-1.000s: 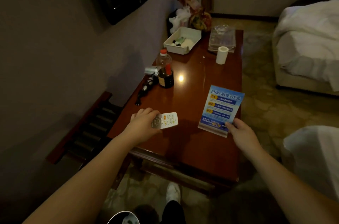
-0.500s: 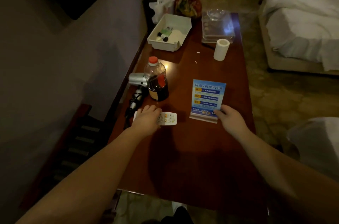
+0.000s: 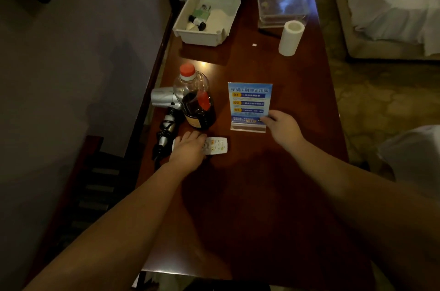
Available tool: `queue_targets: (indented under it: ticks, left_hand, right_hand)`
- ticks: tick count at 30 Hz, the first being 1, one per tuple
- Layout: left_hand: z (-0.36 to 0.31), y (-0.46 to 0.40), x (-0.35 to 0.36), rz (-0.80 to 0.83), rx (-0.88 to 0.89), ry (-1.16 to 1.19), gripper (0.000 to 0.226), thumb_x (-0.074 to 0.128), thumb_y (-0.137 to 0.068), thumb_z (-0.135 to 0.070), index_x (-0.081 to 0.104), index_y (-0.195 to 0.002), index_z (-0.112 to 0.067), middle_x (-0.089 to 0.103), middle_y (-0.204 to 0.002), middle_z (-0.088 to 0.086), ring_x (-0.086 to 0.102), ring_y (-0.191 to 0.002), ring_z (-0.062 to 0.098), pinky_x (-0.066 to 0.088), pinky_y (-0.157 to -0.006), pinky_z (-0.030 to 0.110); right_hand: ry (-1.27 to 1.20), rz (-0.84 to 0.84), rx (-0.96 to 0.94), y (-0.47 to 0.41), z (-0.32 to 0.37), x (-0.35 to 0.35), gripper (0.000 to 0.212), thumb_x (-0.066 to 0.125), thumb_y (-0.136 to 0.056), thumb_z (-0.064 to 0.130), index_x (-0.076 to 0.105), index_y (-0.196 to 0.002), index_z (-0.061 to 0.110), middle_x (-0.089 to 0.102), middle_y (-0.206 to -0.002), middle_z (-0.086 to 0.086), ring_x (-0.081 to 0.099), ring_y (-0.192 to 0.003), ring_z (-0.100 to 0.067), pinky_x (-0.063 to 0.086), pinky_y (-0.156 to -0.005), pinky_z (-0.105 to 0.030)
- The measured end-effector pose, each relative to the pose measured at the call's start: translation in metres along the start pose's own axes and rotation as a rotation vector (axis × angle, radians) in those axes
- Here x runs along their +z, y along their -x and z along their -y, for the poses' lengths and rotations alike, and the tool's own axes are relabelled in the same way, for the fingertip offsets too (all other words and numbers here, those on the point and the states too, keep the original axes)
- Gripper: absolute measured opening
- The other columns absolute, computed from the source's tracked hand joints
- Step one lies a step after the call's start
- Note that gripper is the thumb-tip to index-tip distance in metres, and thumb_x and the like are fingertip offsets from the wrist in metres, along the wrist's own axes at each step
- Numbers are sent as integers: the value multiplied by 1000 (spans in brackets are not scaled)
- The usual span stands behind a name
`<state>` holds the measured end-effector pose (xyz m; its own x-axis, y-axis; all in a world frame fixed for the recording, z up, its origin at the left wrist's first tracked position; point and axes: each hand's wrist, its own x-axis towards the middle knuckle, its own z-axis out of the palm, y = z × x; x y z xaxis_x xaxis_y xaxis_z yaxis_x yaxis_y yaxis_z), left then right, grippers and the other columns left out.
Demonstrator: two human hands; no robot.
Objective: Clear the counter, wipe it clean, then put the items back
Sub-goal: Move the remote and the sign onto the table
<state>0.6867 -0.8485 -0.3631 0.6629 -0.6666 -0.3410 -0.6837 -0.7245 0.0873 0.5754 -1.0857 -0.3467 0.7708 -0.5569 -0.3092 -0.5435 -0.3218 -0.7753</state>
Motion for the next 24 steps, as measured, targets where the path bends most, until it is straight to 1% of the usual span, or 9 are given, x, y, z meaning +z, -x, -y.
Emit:
queue_targets:
  ticks: [5,8,11,16,20,24]
  left_hand:
    - [2,-8,3,-26,-21,32,64,60,-90,-35,33,-146,-21,38,-144,2,32,-130,24,25,-106,37]
    - [5,-3,8,-72,-12,49,66,60,-90,-32,32,-147,-18,36,-145,4,31,-131,25,26,-106,38]
    - [9,2,13,-118,-1,49,61,57,-92,-28,34,-147,-18,37,-145,3,32,-130,25,27,-106,38]
    - [11,-1,12,-121,18,66,60,59,-90,-26,37,-145,-17,41,-143,3,33,-127,27,28,-102,39]
    - [12,-1,12,-137,18,86,58,61,-89,-23,41,-143,-16,44,-139,4,36,-125,27,29,-102,40]
    - [11,1,11,-142,12,108,60,62,-88,-23,41,-143,-17,43,-139,4,35,-127,26,29,-105,42]
  right_hand:
    - [-31,12,-8,-18,2,13,30,51,-98,25,63,-124,16,65,-120,-2,58,-107,-15,44,-87,-28]
    - [-34,23,-9,-27,5,17,31,50,-99,26,62,-126,17,65,-121,-2,57,-104,-12,43,-85,-25]
    - [-30,37,-14,-34,6,19,32,51,-98,25,61,-127,16,64,-123,-3,57,-108,-14,42,-86,-24]
    - [-64,67,-6,-38,6,23,31,52,-98,24,61,-127,16,64,-122,-2,56,-104,-10,40,-84,-22]
    - [-23,96,-29,-43,10,22,33,51,-98,25,60,-128,15,63,-124,-3,53,-101,-8,39,-84,-22]
    - [43,109,-27,-46,13,22,33,52,-98,26,60,-128,14,63,-125,-5,55,-106,-14,40,-85,-24]
